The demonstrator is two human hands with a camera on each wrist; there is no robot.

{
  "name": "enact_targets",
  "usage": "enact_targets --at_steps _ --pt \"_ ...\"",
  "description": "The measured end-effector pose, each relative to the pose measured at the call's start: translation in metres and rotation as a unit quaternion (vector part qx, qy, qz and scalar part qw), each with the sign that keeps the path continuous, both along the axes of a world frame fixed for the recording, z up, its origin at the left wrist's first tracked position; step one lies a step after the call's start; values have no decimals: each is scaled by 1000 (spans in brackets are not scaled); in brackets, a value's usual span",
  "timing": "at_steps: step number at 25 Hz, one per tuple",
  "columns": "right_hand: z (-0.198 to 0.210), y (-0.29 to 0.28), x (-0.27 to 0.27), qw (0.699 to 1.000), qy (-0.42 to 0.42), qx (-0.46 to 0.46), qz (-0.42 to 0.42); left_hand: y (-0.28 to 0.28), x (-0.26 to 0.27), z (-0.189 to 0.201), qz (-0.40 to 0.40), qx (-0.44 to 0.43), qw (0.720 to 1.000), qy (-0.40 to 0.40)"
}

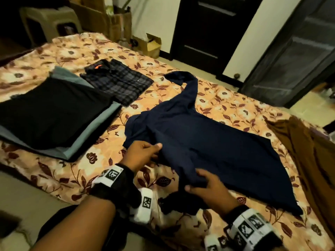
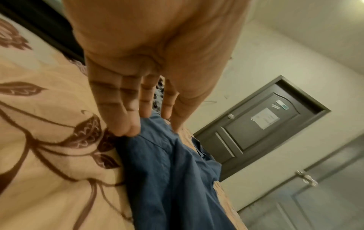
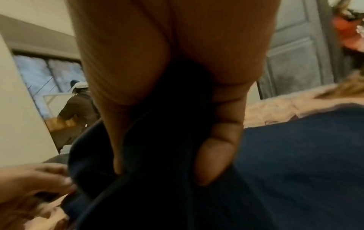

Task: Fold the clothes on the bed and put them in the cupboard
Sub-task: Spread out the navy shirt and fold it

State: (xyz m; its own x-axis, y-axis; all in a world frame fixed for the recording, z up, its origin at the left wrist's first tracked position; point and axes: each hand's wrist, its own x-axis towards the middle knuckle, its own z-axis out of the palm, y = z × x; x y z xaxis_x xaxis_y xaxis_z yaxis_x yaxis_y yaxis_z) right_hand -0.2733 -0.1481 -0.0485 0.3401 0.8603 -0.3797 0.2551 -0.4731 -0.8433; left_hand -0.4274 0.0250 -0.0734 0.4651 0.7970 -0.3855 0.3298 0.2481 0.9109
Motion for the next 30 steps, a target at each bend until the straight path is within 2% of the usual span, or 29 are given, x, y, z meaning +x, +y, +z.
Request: enact_targets --at_steps 1,2,4,6,8,9,10,12,14,15,18,20,22,25,28,30 --pt "12 14 19 995 -79 -48 48 24 -5 -15 49 51 997 43" --pt "31 36 41 974 -162 -111 110 45 -12 -27 80 83 990 81" --pt "67 94 79 901 -315 -217 207 75 -22 -50 69 74 984 148" --pt "101 159 110 867 -419 -199 183 90 -25 -66 65 19 983 168" --pt "116 208 128 824 -544 -109 111 93 -24 -70 87 -5 984 158" --pt "110 222 128 812 -575 -56 87 94 -25 -69 102 -10 982 157" --pt "97 228 121 825 -559 4 80 95 -27 -67 109 -12 982 152" --pt "40 211 98 877 -458 81 124 93 -31 -69 118 -22 982 143" --pt "-24 169 72 894 -410 49 172 89 -36 -68 133 -38 983 122" --pt "-53 149 62 901 -399 28 166 88 -38 -68 140 -48 984 102" --pt "-109 114 45 906 -389 -56 159 88 -36 -64 164 -86 982 43" --pt "-125 106 34 879 -419 -121 192 83 -32 -55 160 -109 981 23" --pt "-134 104 28 867 -441 -130 191 79 -28 -48 123 -125 984 23" --pt "-134 102 26 882 -421 -116 177 81 -28 -47 91 -108 987 69" --pt "-133 96 32 895 -385 -127 187 90 -32 -54 138 -82 983 91" --pt "-127 88 29 901 -375 -144 164 92 -34 -51 162 -77 978 108"
